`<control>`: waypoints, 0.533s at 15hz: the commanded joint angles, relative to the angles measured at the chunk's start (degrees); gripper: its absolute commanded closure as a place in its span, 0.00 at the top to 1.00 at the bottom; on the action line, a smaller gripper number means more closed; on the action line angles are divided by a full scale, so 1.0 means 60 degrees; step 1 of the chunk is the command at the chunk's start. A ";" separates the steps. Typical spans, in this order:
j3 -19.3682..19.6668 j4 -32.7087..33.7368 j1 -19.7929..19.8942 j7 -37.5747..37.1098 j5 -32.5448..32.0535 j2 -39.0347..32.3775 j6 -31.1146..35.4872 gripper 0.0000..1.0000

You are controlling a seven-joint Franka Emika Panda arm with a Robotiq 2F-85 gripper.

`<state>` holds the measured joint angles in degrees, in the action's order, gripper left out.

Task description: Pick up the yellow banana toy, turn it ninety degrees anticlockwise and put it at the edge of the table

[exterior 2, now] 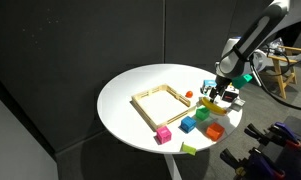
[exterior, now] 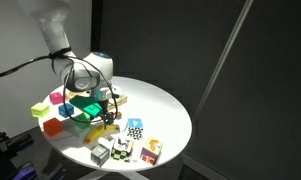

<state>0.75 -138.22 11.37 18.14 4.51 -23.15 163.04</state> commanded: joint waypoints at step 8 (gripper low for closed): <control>0.0046 0.0729 -0.0252 -0.0509 -0.0307 -0.0732 0.0095 1.00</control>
<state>0.39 -135.86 9.99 17.43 4.45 -25.54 163.06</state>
